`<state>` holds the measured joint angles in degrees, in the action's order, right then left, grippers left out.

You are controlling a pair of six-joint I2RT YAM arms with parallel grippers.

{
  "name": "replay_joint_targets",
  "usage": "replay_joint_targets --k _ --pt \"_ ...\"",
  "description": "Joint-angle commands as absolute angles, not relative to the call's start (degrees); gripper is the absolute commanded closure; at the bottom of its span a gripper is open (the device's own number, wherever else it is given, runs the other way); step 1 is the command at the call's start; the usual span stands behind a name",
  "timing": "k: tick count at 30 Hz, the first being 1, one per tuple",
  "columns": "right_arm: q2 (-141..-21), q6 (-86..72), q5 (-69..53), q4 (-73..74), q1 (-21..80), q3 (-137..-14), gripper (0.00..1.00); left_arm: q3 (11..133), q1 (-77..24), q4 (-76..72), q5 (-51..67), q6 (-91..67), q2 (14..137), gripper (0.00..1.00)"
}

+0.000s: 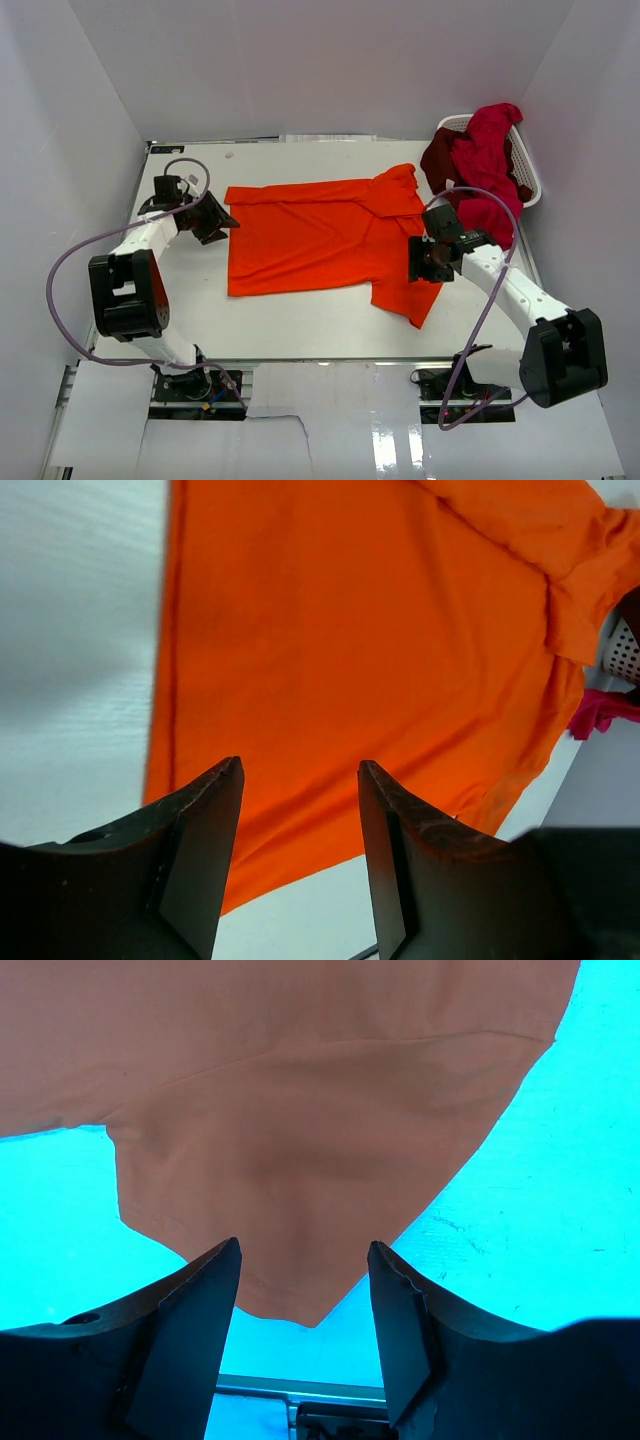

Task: Fold and stack the t-shirts
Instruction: Flatten out the tshirt

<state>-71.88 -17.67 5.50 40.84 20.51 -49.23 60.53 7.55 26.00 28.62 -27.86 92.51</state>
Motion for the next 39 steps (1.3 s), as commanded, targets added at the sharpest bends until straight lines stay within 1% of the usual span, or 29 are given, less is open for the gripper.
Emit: replay_joint_targets --k 1,5,7,11,12,15,16,18,20,22,33,39 --pt "-70.84 -18.02 5.09 39.11 20.57 -48.51 0.39 65.39 4.14 22.41 31.56 -26.28 92.55 0.4" --pt "-75.57 -17.32 5.19 40.33 20.57 -53.51 0.38 68.29 -1.03 22.06 28.83 -25.58 93.86 0.4" --pt "-78.39 -17.4 1.17 42.35 20.74 -55.63 0.4 69.86 -1.84 22.15 28.13 -25.58 94.92 0.4" --pt "-76.56 -19.51 -2.63 40.96 21.45 -50.37 0.41 71.72 -2.81 21.97 29.09 -25.4 97.12 0.4" --pt "-75.33 -19.86 -2.98 40.78 21.45 -49.06 0.43 72.07 -2.99 21.97 29.44 -25.14 97.55 0.4" --pt "-72.87 -20.91 -4.92 40.52 21.53 -45.18 0.57 73.03 -3.51 21.97 29.0 -24.43 99.49 0.4" --pt "-72.25 -21.18 -5.53 40.52 21.71 -43.96 0.68 73.21 -3.6 21.97 28.92 -24.35 100.28 0.4" --pt "-70.33 -22.05 -5.62 40.87 22.06 -43.33 0.81 73.48 -3.69 21.8 28.57 -24.26 100.9 0.42" --pt "-69.44 -22.5 -5.28 41.83 22.15 -42.89 0.81 73.48 -3.87 21.36 28.3 -24.26 101.68 0.44" --pt "-69.34 -22.85 -5.1 42.27 22.32 -42.45 0.85 73.65 -4.22 21.09 28.39 -24.43 102.56 0.44" --pt "-74.0 -25.05 -5.01 37.36 23.64 -35.61 0.86 77.07 -5.1 21.88 28.13 -24.26 109.59 0.5" --pt "-76.99 -27.59 -2.12 40.77 25.66 -36.64 0.85 81.2 -5.8 23.99 26.81 -23.38 113.2 0.51"
